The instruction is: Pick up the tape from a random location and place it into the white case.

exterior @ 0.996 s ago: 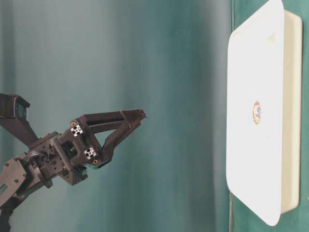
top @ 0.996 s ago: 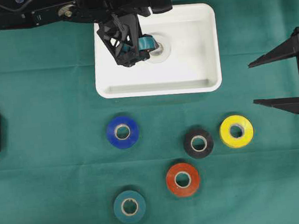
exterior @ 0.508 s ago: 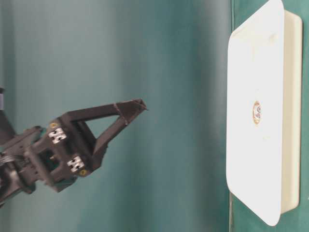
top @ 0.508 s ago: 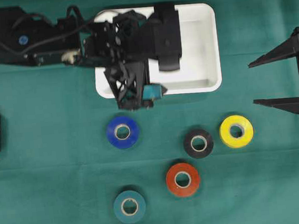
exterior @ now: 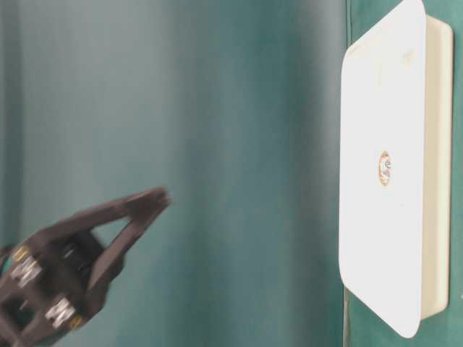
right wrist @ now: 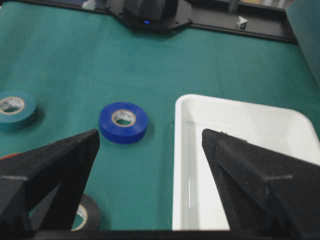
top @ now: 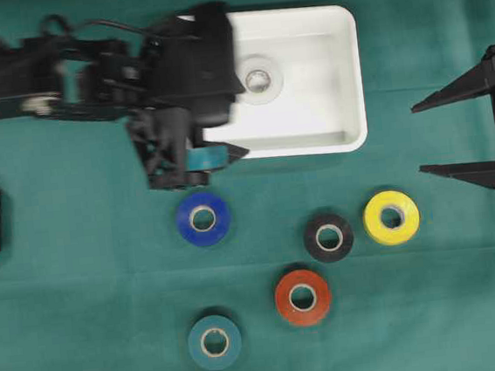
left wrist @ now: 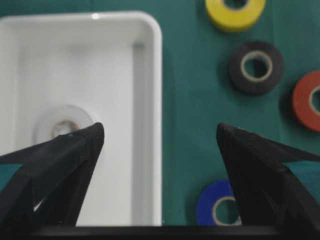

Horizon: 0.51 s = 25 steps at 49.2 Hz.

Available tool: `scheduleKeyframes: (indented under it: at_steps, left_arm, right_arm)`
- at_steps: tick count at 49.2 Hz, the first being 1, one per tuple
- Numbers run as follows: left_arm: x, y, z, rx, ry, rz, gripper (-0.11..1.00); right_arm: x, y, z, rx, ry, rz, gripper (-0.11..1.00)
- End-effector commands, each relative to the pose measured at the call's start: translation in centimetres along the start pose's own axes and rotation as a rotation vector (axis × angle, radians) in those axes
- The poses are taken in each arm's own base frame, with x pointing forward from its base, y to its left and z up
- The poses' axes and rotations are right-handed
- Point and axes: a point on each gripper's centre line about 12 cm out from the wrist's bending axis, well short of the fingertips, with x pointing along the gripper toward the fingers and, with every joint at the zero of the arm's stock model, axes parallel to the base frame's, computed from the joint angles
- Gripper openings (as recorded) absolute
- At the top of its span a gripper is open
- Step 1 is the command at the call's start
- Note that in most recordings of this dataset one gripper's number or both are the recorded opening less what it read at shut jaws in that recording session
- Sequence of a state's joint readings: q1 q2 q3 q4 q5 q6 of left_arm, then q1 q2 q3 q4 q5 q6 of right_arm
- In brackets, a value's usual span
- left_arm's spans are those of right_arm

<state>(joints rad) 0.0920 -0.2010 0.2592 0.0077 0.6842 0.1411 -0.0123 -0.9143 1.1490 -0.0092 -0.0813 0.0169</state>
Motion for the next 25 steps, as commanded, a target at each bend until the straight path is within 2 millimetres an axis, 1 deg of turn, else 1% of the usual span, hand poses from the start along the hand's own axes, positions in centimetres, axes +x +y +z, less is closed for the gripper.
scheduleKeyframes:
  at_steps: [1, 13, 21, 25]
  left_arm:
    - [-3.0, 0.0, 0.1, 0.001, -0.105, 0.015, 0.98]
    - [-7.0, -0.5, -3.5, -0.005, -0.218, 0.028, 0.98]
    - [-9.7, -0.8, -5.4, -0.006, -0.327, 0.044, 0.98]
    - [-10.7, -0.9, -6.4, -0.007, -0.368, 0.051, 0.98]
  right_arm:
    - [0.1, 0.0, 1.1, 0.000, -0.026, -0.001, 0.91]
    - [0.1, 0.0, 1.1, 0.002, -0.028, -0.001, 0.91]
    - [0.1, 0.0, 1.1, 0.000, -0.028, -0.001, 0.91]
    - [0.1, 0.0, 1.1, 0.000, -0.026, -0.001, 0.91]
